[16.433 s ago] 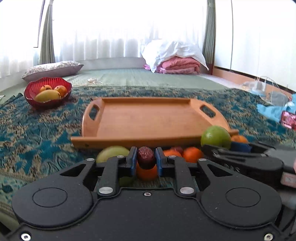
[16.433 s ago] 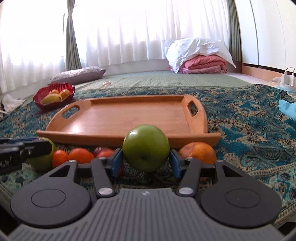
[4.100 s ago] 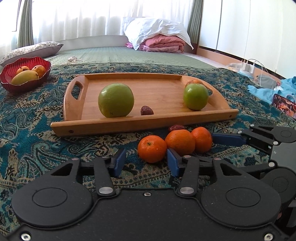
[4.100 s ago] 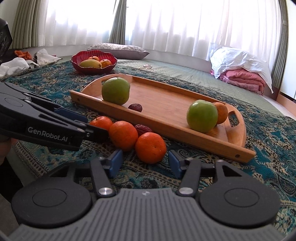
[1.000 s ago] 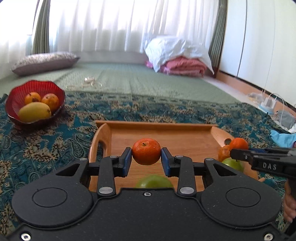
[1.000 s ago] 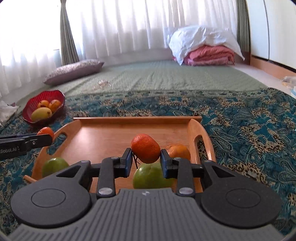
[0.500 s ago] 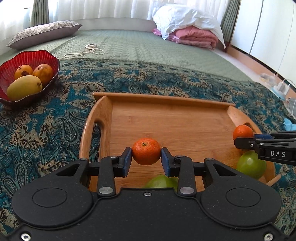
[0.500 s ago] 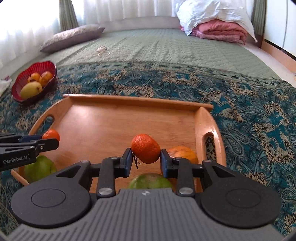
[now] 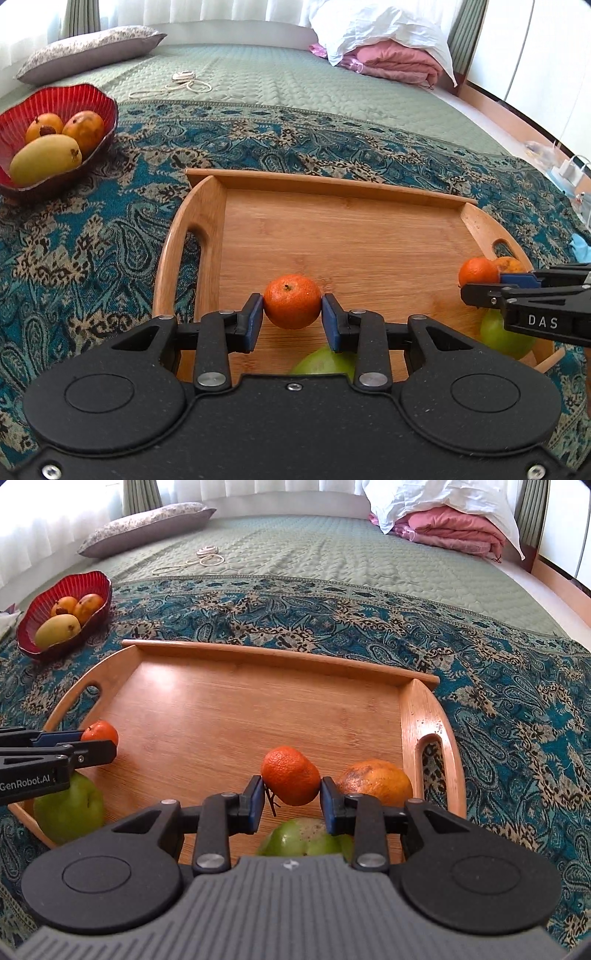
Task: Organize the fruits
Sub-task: 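Carry both held tangerines up and over the wooden tray, then open both grippers to drop the tangerines onto the tray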
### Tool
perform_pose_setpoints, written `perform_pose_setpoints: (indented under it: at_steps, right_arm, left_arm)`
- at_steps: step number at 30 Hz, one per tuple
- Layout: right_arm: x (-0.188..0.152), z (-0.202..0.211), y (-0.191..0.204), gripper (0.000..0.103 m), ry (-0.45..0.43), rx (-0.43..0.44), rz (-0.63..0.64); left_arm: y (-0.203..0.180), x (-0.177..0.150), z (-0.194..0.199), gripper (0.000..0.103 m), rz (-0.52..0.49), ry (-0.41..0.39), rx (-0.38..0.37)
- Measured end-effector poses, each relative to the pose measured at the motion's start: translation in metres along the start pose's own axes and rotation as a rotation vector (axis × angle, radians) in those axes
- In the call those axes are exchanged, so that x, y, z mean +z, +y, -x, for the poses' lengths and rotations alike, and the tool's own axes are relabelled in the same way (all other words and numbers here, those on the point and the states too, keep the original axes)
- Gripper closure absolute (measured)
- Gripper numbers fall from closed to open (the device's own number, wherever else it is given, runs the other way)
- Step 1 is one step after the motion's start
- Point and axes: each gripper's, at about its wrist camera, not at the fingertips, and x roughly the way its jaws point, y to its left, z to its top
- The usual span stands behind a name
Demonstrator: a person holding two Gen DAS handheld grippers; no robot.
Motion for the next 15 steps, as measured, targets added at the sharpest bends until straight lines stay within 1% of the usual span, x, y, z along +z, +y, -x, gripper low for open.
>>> perform_pose_setpoints:
  at_steps: [3, 5, 7, 8, 9, 10, 14, 15]
  right_arm:
    - [0.000, 0.000, 0.000, 0.063, 0.000, 0.003, -0.001]
    - [0.000, 0.001, -0.001, 0.056, -0.006, 0.008, -0.007]
    - [-0.001, 0.003, -0.003, 0.054, -0.013, 0.017, -0.018]
    - [-0.001, 0.004, -0.004, 0.054, -0.019, 0.023, -0.023]
    - [-0.002, 0.006, -0.004, 0.054, -0.026, 0.030, -0.027]
    - [-0.002, 0.008, -0.005, 0.050, -0.033, 0.035, -0.030]
    - [-0.006, 0.018, -0.008, 0.046, -0.068, 0.068, -0.049]
    - [-0.008, 0.021, -0.008, 0.042, -0.079, 0.073, -0.052]
  left_arm:
    - [0.001, 0.000, 0.001, 0.070, 0.007, 0.000, -0.006]
    - [0.002, 0.001, 0.003, 0.067, 0.002, -0.010, -0.005]
    - [0.002, 0.002, 0.005, 0.060, 0.004, -0.019, -0.001]
    - [0.002, 0.002, 0.007, 0.059, 0.006, -0.023, 0.001]
    - [0.002, 0.002, 0.008, 0.056, 0.010, -0.025, 0.002]
    - [0.003, 0.003, 0.009, 0.050, 0.017, -0.027, 0.003]
    - [0.003, 0.001, 0.018, 0.038, 0.014, -0.054, 0.004]
    - [0.002, 0.000, 0.021, 0.032, 0.004, -0.064, 0.005]
